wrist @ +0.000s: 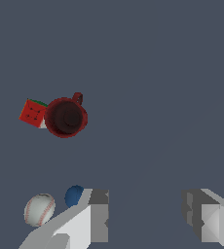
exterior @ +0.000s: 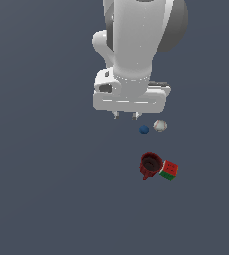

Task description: Pick up a designated object from a clutter of objects.

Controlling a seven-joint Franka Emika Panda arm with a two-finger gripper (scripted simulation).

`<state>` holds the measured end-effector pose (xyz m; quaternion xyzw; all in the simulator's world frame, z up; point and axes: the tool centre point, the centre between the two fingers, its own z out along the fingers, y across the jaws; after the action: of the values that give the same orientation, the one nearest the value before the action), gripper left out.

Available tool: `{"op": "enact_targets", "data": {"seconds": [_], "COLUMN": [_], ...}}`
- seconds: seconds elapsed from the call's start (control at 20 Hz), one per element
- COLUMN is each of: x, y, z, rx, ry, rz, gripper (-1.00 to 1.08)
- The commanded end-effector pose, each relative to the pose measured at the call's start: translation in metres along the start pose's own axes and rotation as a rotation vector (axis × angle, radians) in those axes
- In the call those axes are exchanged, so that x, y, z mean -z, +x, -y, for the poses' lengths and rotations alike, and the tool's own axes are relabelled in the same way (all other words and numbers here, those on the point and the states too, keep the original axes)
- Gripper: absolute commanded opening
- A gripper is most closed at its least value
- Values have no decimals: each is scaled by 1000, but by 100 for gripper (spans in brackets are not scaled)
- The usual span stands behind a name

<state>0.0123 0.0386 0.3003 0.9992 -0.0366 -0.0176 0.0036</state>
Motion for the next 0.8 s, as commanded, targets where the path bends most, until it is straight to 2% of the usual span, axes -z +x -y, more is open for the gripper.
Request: {"op": "enact_targets", "data": {"seconds": [0.0, 0.75], "x": [-4, -44], "y": [5, 41], "z": [4, 39], "rx": [-37, -360], "ry": [0, -3], "rz": [3, 28], "gripper": [28, 28]}}
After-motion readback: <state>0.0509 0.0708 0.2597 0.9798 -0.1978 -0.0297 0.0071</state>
